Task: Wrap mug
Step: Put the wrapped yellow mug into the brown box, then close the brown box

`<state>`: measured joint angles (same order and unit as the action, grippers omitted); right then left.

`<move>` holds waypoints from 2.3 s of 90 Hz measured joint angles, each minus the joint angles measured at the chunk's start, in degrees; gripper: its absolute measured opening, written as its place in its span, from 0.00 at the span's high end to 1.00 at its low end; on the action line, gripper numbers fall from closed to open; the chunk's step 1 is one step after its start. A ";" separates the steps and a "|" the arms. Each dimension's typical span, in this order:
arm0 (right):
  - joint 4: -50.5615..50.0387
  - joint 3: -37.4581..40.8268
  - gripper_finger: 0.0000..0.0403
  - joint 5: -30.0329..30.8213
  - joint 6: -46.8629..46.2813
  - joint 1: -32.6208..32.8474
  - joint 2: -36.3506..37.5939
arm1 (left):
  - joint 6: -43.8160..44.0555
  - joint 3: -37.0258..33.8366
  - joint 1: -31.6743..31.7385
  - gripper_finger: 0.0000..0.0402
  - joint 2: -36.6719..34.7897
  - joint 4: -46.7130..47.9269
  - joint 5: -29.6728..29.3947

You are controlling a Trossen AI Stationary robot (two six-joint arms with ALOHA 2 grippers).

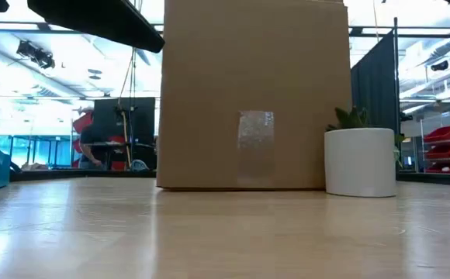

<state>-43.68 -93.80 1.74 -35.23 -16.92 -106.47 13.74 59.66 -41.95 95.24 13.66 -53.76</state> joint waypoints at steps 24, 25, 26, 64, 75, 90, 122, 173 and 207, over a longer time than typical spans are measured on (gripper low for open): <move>1.96 -2.98 0.62 -0.82 0.78 0.35 -0.47 | 0.13 0.00 -0.15 1.00 0.00 -0.01 0.00; 1.92 -3.20 0.61 -0.80 0.79 0.35 -0.48 | 0.19 0.00 -0.15 1.00 0.00 0.00 0.00; 1.86 -3.46 0.60 -0.75 0.79 0.35 -0.50 | 0.25 0.00 -0.16 1.00 0.00 0.01 0.01; 2.91 -18.11 0.44 -0.48 1.27 3.10 0.11 | 1.55 0.00 -0.48 1.00 0.02 0.00 1.05; 3.41 -23.80 0.44 -0.44 2.17 4.52 0.08 | 1.55 0.00 -0.48 1.00 0.02 0.01 1.05; 3.45 -31.76 0.45 -1.66 4.28 6.91 0.11 | 1.55 0.00 -0.48 1.00 0.02 -0.01 1.05; 2.95 -41.26 0.47 -14.15 17.85 15.92 0.17 | 1.55 0.00 -0.52 1.00 0.02 -1.20 -2.32; -14.28 -28.54 0.68 21.38 40.29 26.82 -1.18 | -12.06 4.61 -1.28 1.00 -14.28 -0.57 -17.29; -8.64 -20.97 0.88 7.93 42.73 23.58 -0.44 | -14.31 4.63 12.07 1.00 -24.06 1.96 -16.78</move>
<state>-52.31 -114.76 9.67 7.51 6.66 -106.91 -0.57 64.28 -29.88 71.18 15.63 -70.54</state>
